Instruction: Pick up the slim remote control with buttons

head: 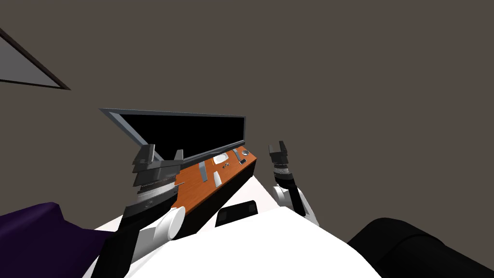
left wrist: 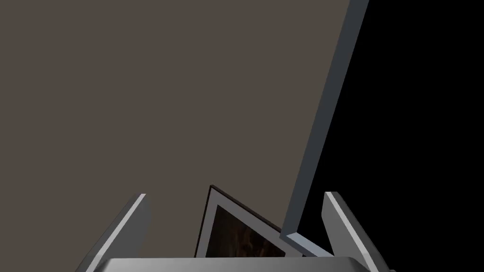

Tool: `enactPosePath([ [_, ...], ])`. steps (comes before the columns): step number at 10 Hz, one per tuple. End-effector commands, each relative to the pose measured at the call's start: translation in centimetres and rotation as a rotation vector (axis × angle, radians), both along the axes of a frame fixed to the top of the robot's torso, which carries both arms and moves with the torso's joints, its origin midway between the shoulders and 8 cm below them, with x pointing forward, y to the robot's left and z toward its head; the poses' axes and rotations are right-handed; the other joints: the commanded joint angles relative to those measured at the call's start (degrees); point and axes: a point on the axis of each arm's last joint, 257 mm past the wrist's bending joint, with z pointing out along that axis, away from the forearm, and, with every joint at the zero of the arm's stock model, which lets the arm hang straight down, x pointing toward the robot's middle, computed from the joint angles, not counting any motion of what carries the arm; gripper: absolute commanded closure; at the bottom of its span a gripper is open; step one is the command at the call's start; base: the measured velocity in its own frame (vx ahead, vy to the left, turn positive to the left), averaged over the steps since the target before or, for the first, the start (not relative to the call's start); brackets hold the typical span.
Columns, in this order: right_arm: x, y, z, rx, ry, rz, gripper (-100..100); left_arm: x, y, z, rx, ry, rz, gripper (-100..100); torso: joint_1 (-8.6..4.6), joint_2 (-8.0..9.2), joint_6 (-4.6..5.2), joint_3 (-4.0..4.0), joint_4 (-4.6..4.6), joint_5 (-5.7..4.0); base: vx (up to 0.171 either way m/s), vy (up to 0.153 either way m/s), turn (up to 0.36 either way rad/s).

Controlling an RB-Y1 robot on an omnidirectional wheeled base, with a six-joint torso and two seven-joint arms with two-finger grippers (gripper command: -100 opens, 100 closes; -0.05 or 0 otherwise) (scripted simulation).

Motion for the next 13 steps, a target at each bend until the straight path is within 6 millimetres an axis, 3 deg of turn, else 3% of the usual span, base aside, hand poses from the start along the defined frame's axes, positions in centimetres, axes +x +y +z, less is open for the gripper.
enactPosePath([
  [1,0.0,0.0,0.0,0.000,0.000,0.000,0,0.7,-0.4,-0.5,0.034,0.025,-0.019,-100,0.00,0.00,0.00,0.00,0.00,0.00,-0.010,-0.002,-0.021],
  [5,0.0,0.0,0.0,0.000,0.000,0.000,0,2.9,-0.7,-2.8,0.101,0.111,-0.051,-100,0.06,0.20,0.01,0.11,0.04,0.01,-0.043,0.005,-0.033],
  [9,0.0,0.0,0.0,0.000,0.000,0.000,0,7.0,0.4,-7.8,0.167,0.280,-0.056,-100,0.09,0.24,0.01,0.14,0.05,0.02,-0.064,0.011,-0.068],
  [12,0.0,0.0,0.0,0.000,0.000,0.000,0,8.2,1.1,-9.6,0.178,0.336,-0.050,-100,0.05,0.21,0.01,0.12,0.05,0.01,-0.051,0.005,-0.048],
  [13,0.0,0.0,0.0,0.000,0.000,0.000,0,9.3,1.7,-11.3,0.189,0.389,-0.043,-100,0.04,0.15,0.00,0.09,0.04,0.01,-0.050,0.005,-0.073],
])
